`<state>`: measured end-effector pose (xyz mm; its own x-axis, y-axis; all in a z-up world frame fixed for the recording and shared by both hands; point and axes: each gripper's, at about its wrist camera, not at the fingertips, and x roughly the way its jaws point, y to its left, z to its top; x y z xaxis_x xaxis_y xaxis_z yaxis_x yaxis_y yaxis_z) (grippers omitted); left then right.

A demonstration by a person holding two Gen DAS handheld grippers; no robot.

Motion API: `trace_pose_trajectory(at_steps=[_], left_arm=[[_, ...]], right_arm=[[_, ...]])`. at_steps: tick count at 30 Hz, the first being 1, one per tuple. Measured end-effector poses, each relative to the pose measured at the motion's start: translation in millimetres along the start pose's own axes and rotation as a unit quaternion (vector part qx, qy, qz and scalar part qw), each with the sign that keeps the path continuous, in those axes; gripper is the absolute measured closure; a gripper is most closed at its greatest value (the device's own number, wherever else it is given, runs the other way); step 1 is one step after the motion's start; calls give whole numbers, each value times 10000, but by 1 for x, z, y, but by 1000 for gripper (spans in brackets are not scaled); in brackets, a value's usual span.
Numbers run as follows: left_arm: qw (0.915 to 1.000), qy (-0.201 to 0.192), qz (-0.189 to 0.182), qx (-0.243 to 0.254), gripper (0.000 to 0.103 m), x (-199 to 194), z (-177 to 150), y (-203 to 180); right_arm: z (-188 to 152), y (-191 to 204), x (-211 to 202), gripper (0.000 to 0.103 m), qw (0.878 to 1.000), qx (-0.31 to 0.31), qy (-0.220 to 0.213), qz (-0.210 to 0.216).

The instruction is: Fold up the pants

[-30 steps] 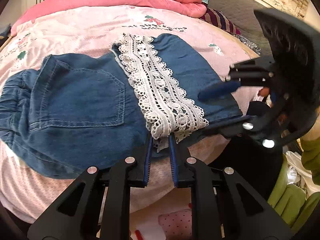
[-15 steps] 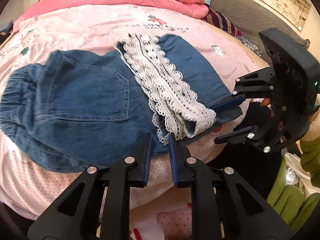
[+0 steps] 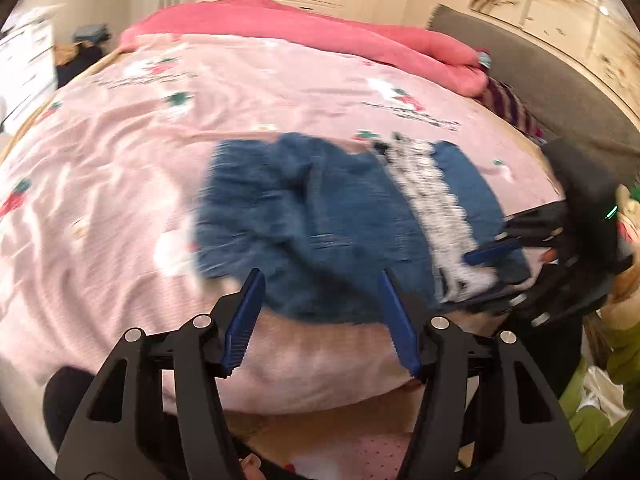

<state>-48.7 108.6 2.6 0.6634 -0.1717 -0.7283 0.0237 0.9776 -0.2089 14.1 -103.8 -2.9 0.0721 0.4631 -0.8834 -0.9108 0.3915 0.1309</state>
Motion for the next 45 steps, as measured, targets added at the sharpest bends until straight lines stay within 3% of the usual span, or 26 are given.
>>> trace_pose_trajectory(at_steps=[3, 5, 7, 10, 19, 23, 28, 34, 37, 40, 44, 45], left_arm=[[9996, 19, 119, -238, 46, -3, -7, 18], [9993, 32, 132, -356, 43, -3, -10, 25], [9988, 32, 148, -456, 37, -4, -12, 30], [9979, 48, 176, -621, 30, -4, -14, 37], [9958, 202, -94, -884, 14, 15, -8, 35], [9934, 350, -335, -1039, 13, 26, -6, 31], [9888, 408, -748, -1230, 13, 34, -3, 28], [9897, 377, -731, -1174, 16, 40, 7, 25], [9888, 392, -748, -1232, 17, 43, 8, 27], [9884, 403, -746, -1260, 22, 48, 8, 28], [9883, 390, -732, -1278, 32, 51, 9, 30], [9882, 388, -729, -1293, 34, 51, 9, 31]], right_arm=[[26, -3, -26, 48, 9989, 0, -477, 6], [45, -6, -30, 39, 9980, 49, -619, -120], [63, -8, -30, 38, 9974, 102, -707, -132], [82, -13, -26, 24, 9961, 232, -839, -143], [135, -45, 10, 13, 9964, 459, -698, -116], [153, -48, 27, 12, 9981, 329, -527, -46], [169, -45, 42, 12, 9989, 188, -388, 164], [186, -35, 58, 12, 9972, -77, -246, 706], [193, -29, 73, 12, 9935, -227, 36, 1112], [197, -28, 96, 13, 9918, -214, 449, 1179], [195, -25, 104, 44, 9905, -87, 540, 1260], [194, -24, 101, 47, 9907, -116, 472, 1273]])
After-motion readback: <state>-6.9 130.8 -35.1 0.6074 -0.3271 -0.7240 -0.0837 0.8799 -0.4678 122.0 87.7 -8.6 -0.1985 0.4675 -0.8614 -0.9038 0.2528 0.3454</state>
